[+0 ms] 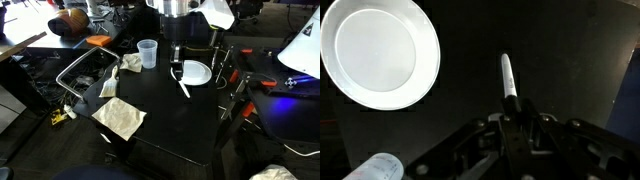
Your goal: Take the pen out of the cup and set it on the table
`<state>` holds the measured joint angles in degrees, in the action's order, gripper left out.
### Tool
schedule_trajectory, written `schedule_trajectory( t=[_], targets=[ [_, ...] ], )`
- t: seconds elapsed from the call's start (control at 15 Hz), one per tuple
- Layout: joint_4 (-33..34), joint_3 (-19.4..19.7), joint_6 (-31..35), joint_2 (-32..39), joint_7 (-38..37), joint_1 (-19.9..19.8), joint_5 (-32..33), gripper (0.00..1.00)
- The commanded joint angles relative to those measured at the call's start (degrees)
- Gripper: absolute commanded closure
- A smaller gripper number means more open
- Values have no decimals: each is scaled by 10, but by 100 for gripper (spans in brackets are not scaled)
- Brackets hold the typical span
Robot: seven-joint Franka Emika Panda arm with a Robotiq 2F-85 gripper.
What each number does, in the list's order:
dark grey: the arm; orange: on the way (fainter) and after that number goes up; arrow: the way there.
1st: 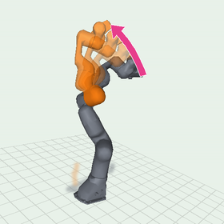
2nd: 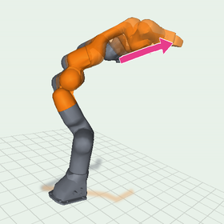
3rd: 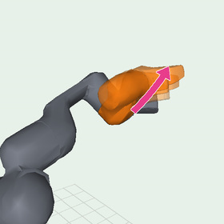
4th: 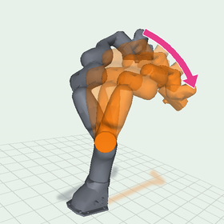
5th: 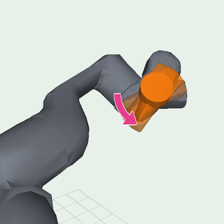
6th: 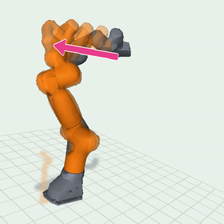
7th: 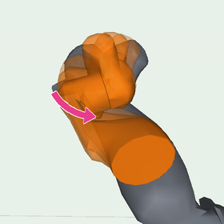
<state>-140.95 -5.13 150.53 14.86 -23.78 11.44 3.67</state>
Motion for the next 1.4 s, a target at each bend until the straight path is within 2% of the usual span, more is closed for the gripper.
schedule_trajectory(
  t=[0.0, 0.27, 0.33, 0.4, 0.53, 1.0, 1.13, 1.33],
  targets=[
    [42, 36, -16, 44, -78, 38, 49, 96],
    [72, 69, -27, 79, -138, 68, 72, 96],
    [77, 74, -29, 86, -146, 72, 72, 91],
    [82, 79, -31, 90, -153, 75, 72, 60],
    [88, 83, -34, 95, -159, 75, 67, 57],
    [98, 94, -31, 96, -164, 65, 58, 5],
    [100, 95, -31, 97, -162, 64, 56, 0],
    [89, 93, -11, 96, -150, 61, 59, 0]
  ],
)
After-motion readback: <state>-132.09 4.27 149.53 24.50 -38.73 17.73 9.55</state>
